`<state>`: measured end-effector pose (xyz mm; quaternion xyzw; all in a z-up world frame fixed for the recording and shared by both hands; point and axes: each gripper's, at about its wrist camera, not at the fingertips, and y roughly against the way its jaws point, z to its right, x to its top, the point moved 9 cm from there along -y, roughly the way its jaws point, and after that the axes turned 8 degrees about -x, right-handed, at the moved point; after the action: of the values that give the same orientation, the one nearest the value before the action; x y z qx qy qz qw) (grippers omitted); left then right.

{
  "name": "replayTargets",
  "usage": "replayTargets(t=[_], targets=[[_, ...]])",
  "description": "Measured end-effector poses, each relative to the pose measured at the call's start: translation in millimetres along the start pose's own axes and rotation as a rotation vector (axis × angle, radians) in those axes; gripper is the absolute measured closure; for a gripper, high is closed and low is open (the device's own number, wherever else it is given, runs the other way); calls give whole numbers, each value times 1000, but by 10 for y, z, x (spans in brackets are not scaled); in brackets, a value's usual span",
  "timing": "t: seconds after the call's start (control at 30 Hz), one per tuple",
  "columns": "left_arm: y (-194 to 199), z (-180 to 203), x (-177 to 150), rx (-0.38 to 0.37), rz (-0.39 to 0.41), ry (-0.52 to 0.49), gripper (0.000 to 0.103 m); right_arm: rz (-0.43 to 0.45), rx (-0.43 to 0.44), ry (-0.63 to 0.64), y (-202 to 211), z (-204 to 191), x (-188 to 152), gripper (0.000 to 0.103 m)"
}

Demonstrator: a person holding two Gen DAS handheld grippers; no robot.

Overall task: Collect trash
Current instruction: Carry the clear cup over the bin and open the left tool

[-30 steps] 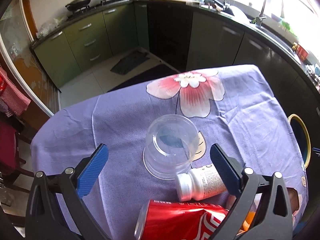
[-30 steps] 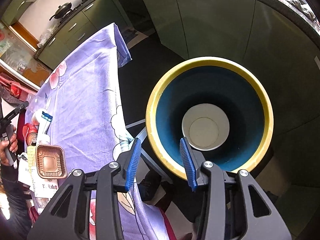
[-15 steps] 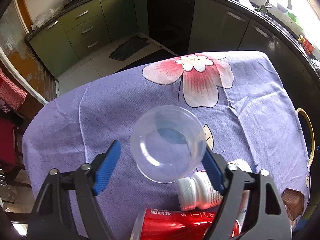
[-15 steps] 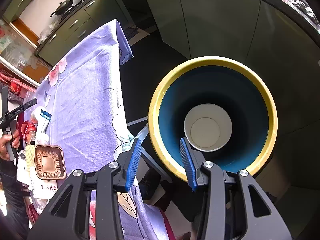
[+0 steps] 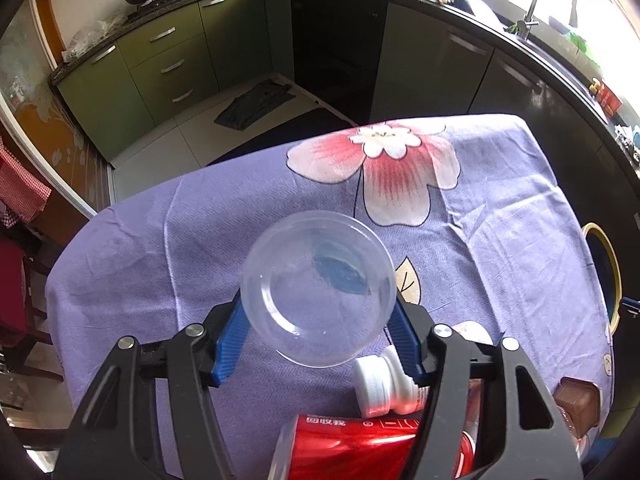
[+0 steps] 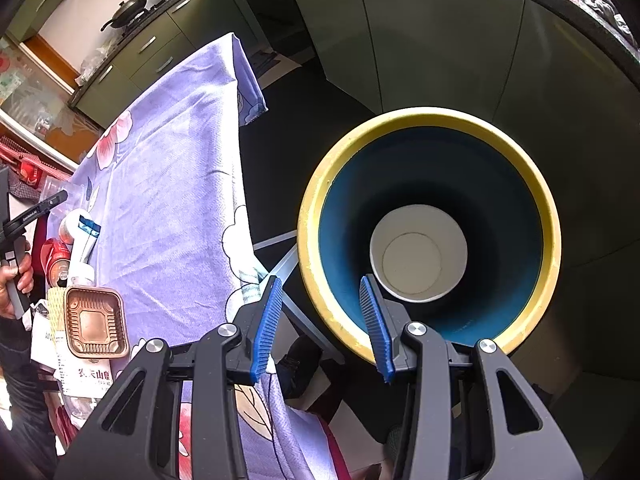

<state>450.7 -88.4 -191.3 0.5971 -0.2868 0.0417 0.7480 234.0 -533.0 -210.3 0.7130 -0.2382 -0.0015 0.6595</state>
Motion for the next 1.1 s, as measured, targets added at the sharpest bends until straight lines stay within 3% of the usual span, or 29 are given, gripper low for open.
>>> replayTargets(t=[0.33,0.53,0.8,1.1], targets=[[550,42,195,16,110,-20,43,22,-2,-15,59,95,-40,62],[950,488,231,-44,155,-78,43,64,-11,-56,127,294,-72,62],[1256,1856,104,-267,140,-222,43,175,-41,-101,375,628,-141,62],[855,3590,-81,-436,-8,-431,42,337,-85,-165,893,1122,-330,62]])
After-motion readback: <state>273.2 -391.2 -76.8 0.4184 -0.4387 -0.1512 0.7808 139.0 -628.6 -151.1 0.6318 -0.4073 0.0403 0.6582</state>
